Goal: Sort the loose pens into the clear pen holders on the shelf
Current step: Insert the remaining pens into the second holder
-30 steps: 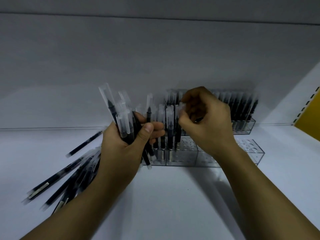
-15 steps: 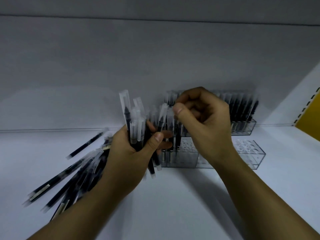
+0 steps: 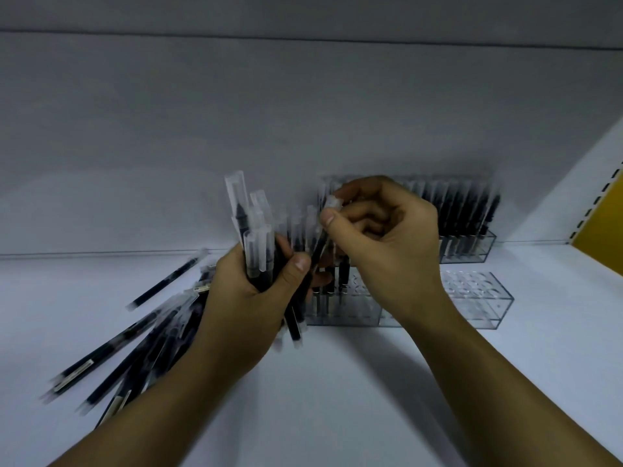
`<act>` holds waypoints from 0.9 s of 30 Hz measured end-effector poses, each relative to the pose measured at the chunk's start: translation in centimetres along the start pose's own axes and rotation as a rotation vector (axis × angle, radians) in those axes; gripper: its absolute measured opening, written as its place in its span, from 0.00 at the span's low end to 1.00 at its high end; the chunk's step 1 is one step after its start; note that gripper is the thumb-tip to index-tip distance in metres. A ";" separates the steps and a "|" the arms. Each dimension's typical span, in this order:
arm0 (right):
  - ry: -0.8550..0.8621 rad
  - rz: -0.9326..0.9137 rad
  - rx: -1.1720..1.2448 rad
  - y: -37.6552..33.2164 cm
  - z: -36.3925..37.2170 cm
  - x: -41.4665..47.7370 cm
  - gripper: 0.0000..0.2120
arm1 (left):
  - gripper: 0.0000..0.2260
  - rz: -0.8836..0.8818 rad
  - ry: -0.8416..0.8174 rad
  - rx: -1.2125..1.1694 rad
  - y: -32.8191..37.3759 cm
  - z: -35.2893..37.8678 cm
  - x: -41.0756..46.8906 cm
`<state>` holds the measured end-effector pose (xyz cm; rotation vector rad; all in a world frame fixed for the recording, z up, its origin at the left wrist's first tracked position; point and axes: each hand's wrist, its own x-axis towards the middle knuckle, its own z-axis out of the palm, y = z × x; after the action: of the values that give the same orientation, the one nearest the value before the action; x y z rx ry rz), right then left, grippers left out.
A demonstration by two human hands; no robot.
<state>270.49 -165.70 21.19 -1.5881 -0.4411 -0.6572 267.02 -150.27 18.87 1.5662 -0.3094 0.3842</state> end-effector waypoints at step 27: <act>0.217 -0.210 -0.232 0.9 -1.8 1.0 0.07 | 0.07 -0.047 -0.082 -0.101 -0.8 -0.2 0.1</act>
<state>271.55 -167.67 21.27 -1.6781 -0.3828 -1.0620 267.44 -150.09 18.22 1.4897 -0.3498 0.2647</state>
